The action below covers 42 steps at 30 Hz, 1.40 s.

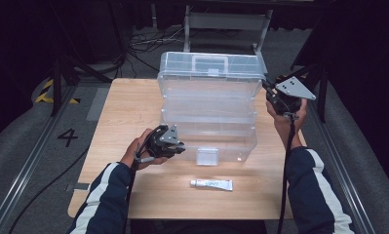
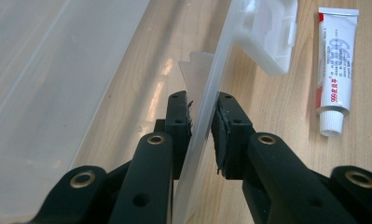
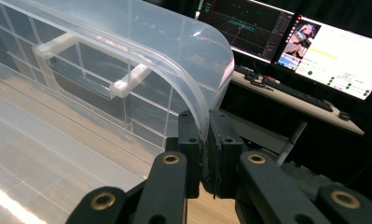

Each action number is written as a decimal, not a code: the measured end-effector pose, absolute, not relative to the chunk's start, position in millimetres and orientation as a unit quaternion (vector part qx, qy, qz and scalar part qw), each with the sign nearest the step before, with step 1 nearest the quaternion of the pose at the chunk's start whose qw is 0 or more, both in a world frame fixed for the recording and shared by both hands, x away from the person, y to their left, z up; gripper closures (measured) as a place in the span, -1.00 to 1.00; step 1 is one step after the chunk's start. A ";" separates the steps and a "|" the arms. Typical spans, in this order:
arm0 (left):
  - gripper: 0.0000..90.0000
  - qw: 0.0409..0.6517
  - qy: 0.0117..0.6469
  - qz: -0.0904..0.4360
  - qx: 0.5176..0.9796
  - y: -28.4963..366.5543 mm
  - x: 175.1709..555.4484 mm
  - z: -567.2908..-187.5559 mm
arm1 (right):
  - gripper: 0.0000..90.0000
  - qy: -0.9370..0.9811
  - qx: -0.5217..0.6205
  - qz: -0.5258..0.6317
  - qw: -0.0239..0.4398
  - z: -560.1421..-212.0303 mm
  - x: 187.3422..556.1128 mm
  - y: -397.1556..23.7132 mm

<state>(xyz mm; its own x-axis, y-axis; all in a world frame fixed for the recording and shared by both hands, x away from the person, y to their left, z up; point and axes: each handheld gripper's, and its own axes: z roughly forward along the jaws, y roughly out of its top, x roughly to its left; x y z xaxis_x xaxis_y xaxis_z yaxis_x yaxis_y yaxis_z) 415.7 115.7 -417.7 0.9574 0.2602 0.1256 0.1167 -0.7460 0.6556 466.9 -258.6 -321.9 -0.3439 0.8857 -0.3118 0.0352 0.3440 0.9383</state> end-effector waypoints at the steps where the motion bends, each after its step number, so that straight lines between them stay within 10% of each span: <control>1: 0.73 0.342 0.100 0.105 0.929 115.8 416.1 -417.7 | 0.89 0.679 0.339 0.460 0.461 -321.5 467.3 -258.6; 42: 0.75 0.352 0.098 0.092 0.926 118.1 419.2 -419.6 | 0.90 0.697 0.387 0.452 0.400 -299.8 513.5 -259.3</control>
